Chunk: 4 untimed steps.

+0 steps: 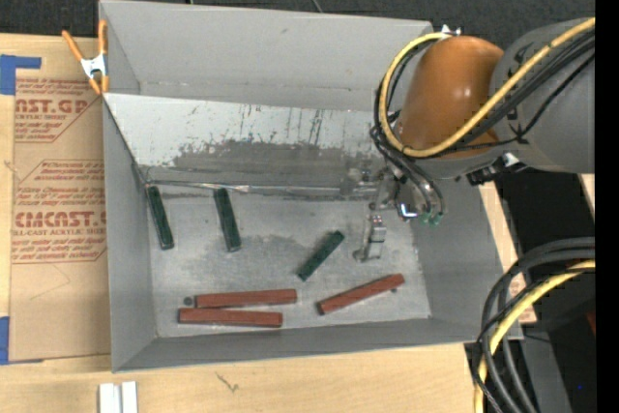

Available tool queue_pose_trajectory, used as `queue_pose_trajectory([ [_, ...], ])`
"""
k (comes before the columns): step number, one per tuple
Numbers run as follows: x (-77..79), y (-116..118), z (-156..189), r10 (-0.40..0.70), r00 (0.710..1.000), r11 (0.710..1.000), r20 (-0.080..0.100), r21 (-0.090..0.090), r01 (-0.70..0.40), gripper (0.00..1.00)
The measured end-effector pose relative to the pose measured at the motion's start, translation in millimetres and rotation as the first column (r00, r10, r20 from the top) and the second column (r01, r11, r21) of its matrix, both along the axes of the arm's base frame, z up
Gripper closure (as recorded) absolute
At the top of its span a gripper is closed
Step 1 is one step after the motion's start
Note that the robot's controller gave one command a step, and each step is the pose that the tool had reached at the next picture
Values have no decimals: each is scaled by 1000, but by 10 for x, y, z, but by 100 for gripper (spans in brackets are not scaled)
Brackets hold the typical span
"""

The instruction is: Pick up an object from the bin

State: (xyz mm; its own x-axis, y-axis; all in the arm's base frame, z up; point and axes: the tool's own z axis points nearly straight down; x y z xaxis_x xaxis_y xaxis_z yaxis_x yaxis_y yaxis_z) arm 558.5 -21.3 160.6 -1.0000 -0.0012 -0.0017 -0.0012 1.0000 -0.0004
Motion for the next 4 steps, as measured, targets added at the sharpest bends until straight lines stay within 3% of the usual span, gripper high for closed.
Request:
queue_pose_trajectory([
  [1,0,0,0,0,1000,1000,0,0,0,0],
  [2,-48,-268,-912,-185,983,983,-1,1,185,100],
  [3,-48,-267,-912,-185,983,983,-1,1,185,0],
  [4,-48,-267,-912,-185,983,983,-1,0,185,0],
])
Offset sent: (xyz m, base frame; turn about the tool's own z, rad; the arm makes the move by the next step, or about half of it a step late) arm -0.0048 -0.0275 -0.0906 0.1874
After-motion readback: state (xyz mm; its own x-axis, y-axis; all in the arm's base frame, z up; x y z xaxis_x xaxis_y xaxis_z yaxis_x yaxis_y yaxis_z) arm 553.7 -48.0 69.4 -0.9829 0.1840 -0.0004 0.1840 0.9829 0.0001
